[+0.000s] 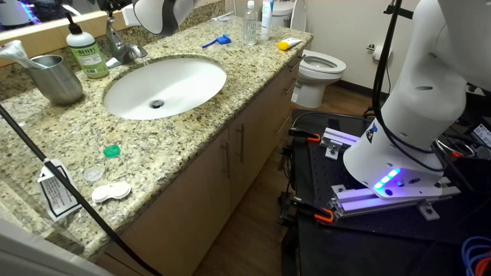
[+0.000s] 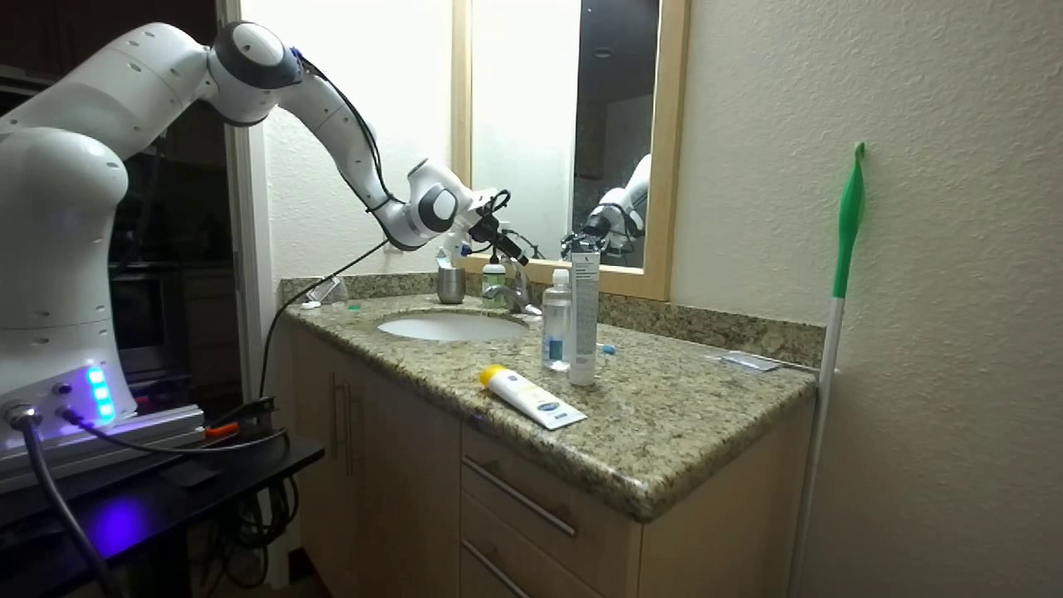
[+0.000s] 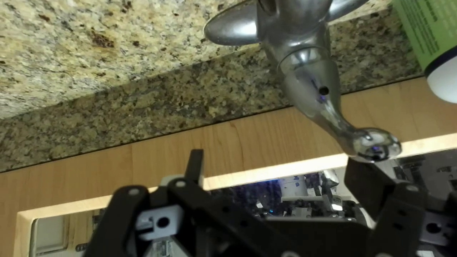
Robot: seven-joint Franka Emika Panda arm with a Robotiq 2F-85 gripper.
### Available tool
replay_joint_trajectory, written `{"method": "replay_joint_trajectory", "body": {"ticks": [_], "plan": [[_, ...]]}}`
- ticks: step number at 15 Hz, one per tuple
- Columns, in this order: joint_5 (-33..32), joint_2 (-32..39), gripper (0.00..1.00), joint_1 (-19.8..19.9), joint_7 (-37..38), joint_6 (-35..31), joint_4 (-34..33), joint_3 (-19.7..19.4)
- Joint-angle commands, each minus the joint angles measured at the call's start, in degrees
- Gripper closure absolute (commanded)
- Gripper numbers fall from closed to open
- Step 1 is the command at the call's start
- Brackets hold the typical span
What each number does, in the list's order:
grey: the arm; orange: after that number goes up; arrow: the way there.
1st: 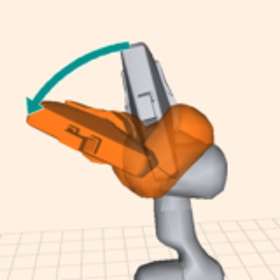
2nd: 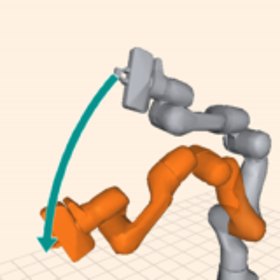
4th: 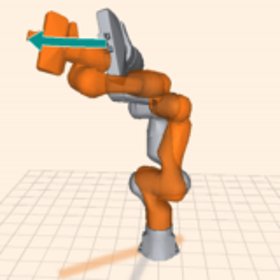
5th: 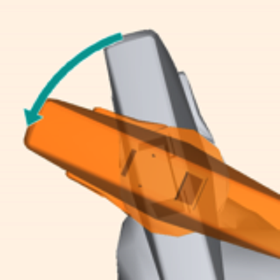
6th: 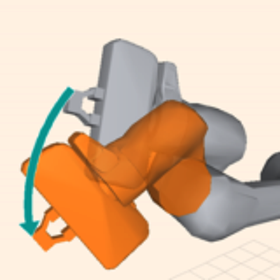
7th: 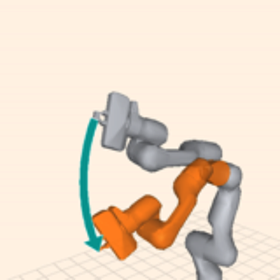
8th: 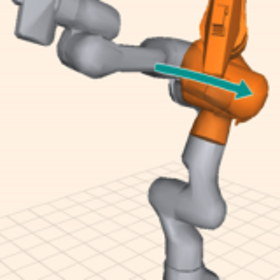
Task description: Push the faucet handle downwards
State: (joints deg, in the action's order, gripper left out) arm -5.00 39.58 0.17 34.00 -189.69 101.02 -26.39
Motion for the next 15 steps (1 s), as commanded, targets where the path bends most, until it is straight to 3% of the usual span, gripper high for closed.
{"method": "replay_joint_trajectory", "body": {"ticks": [1,3,4,5,11,15], "plan": [[0.00,0.02,0.00,0.00,0.00,0.04,0.00,-0.06],[-0.85,-0.92,0.00,2.66,-0.62,7.18,-0.72,3.58],[5.63,-1.63,0.00,3.91,-7.52,10.62,-1.01,6.34],[6.67,-2.20,0.00,5.44,-8.46,13.13,-1.45,8.40],[13.99,-2.83,0.00,11.29,-14.20,28.16,-7.83,14.71],[12.73,-1.31,0.00,9.25,-8.65,40.01,-12.36,10.88]]}}
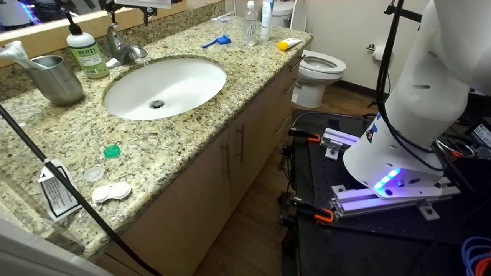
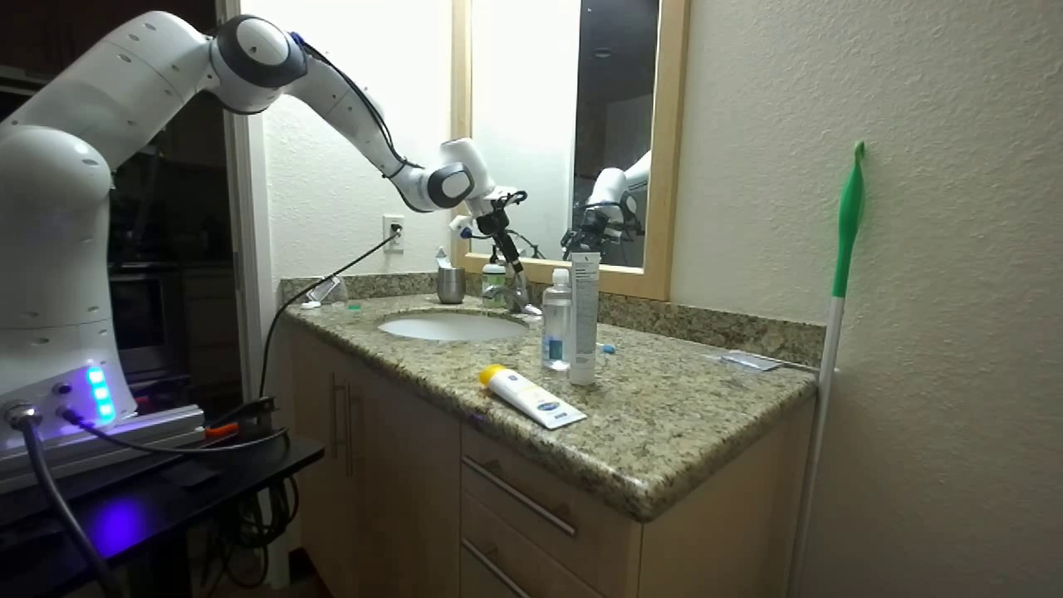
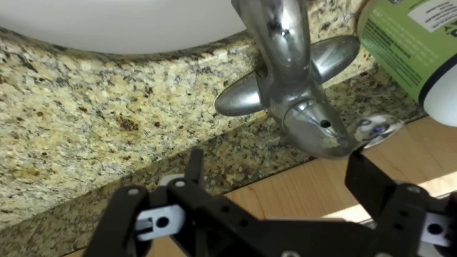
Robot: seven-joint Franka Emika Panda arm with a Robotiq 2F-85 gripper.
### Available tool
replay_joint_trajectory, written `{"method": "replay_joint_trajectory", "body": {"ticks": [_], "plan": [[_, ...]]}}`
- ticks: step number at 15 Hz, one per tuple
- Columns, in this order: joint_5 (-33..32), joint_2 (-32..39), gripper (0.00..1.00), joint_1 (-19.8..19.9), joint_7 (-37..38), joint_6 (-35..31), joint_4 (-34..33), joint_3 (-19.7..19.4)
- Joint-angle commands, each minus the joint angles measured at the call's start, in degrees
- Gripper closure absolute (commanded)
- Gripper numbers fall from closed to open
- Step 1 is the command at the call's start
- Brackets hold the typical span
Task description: Push the faucet handle downwards
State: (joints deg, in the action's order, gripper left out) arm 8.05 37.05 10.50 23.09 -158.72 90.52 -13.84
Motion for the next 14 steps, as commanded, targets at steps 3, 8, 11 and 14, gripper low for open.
{"method": "replay_joint_trajectory", "body": {"ticks": [3,8,11,14], "plan": [[-2.03,2.36,0.00,-2.16,7.83,18.22,-5.20,-3.74],[-0.63,4.22,0.00,-0.34,11.65,31.74,-10.36,-1.61],[-1.88,2.35,0.00,-0.60,11.75,28.53,-8.76,-2.28],[-2.45,2.38,0.00,-0.84,12.12,28.71,-9.12,-2.71]]}}
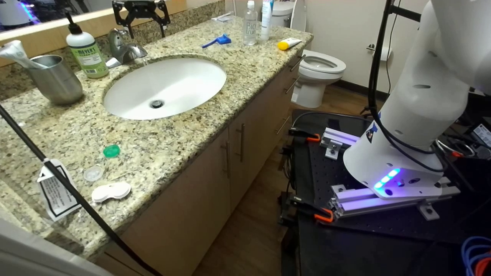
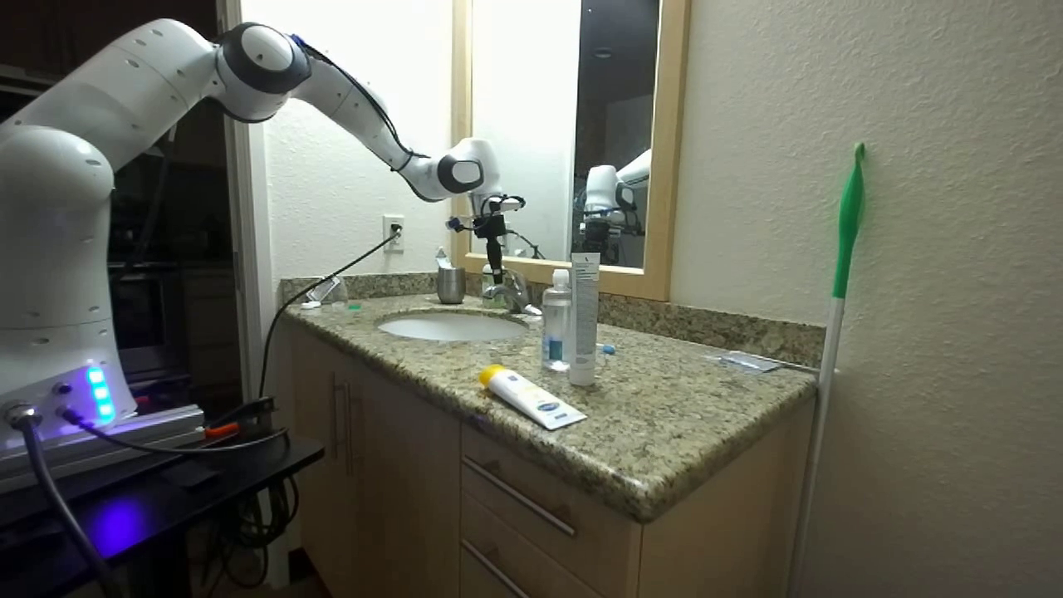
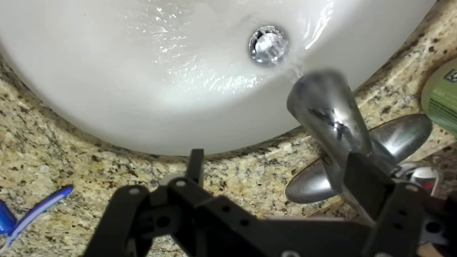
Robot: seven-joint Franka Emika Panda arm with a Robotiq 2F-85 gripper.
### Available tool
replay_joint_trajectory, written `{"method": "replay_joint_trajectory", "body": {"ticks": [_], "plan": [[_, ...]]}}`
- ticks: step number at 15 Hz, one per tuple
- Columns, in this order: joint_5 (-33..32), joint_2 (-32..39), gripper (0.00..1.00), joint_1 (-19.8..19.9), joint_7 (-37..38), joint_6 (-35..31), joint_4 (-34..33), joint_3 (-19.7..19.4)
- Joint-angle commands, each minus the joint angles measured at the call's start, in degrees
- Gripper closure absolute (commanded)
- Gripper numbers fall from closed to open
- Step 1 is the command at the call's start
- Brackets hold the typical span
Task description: Push the faucet handle downwards
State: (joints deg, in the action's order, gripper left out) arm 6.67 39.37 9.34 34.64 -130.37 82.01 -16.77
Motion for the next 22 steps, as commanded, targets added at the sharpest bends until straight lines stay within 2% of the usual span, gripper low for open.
{"method": "replay_joint_trajectory", "body": {"ticks": [1,2,6,8,10,13,14,15,17,19,22], "plan": [[-1.54,0.00,0.00,0.08,0.99,-0.74,-0.66,-0.17],[-2.37,-0.16,0.00,-0.28,1.37,-2.40,-0.50,-0.67],[-5.59,1.55,0.00,-0.43,3.23,-0.43,-2.52,-1.66],[-5.41,1.53,0.00,0.23,2.71,-2.19,-1.73,-0.61],[-5.21,0.80,0.00,0.88,1.01,-8.20,-0.63,-0.43],[-3.84,-1.45,0.00,1.29,-0.97,-20.99,2.40,0.27],[-2.59,-2.05,0.00,1.79,-1.73,-21.33,2.78,1.00],[-3.73,0.69,0.00,0.46,0.56,-18.38,-0.54,-0.92],[-3.02,0.13,0.00,0.67,-0.09,-19.64,-0.27,-0.73],[-1.11,-2.29,0.00,1.82,-3.63,-14.36,1.50,2.30],[0.68,-3.35,0.00,1.66,-7.14,-8.35,1.94,4.38]]}}
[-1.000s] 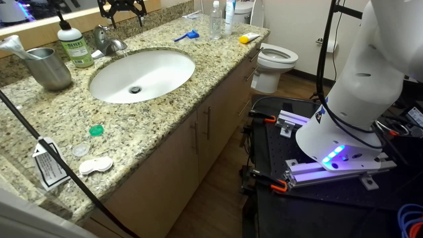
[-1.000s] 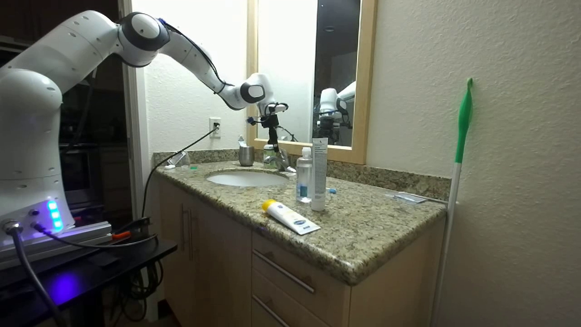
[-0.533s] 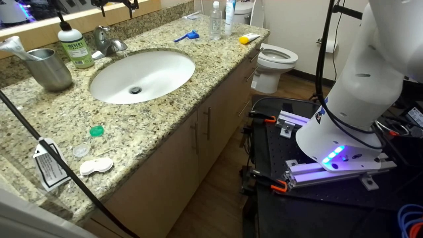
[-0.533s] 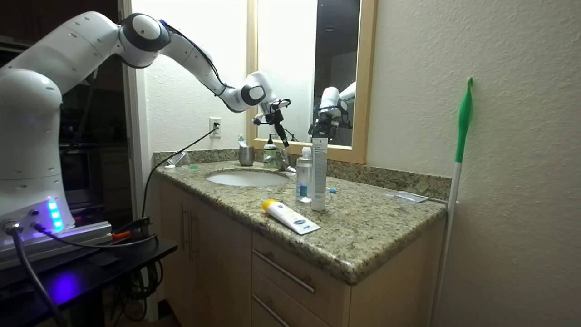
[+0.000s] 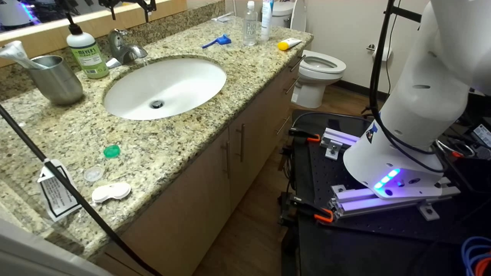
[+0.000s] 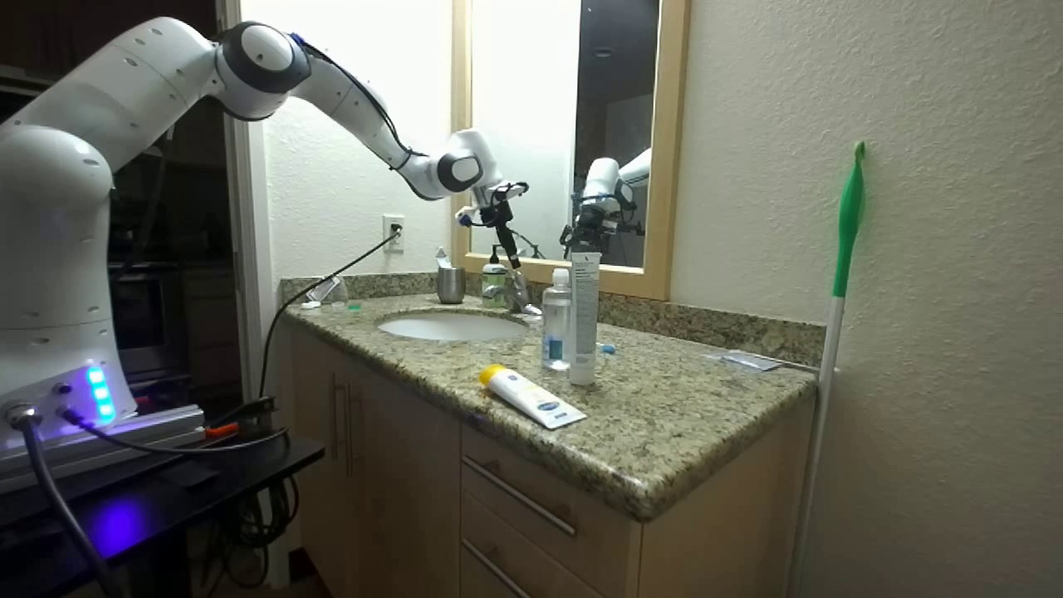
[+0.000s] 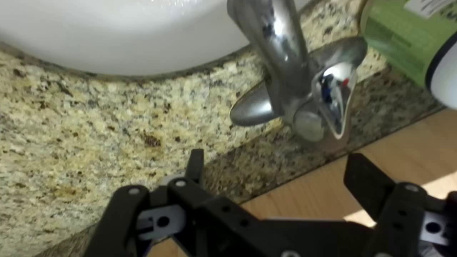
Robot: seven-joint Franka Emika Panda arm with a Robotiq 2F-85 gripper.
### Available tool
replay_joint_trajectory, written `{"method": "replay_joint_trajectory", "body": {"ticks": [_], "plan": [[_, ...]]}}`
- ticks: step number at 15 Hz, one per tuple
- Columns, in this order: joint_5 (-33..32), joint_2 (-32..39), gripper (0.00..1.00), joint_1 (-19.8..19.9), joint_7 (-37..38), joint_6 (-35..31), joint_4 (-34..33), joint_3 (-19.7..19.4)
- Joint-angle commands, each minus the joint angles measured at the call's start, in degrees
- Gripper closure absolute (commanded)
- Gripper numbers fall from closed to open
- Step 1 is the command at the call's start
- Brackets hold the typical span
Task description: Push the faucet handle downwards
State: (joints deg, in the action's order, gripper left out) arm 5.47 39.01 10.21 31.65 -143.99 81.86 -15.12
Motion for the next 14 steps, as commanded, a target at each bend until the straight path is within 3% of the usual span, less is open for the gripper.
{"method": "replay_joint_trajectory", "body": {"ticks": [1,2,5,9,10,14], "plan": [[2.36,-3.06,0.00,0.72,-4.85,7.52,1.73,3.24],[1.05,-0.53,0.00,-0.13,-2.02,4.11,-0.26,1.34],[1.30,-1.22,0.00,-0.20,-2.75,6.41,-0.23,2.25],[-1.97,1.23,0.00,-1.44,1.26,4.62,-1.46,-1.20],[-0.71,-0.32,0.00,-0.76,-0.52,5.80,-0.50,0.38],[-0.85,-0.08,0.00,-0.84,-0.30,5.72,-0.53,0.18]]}}
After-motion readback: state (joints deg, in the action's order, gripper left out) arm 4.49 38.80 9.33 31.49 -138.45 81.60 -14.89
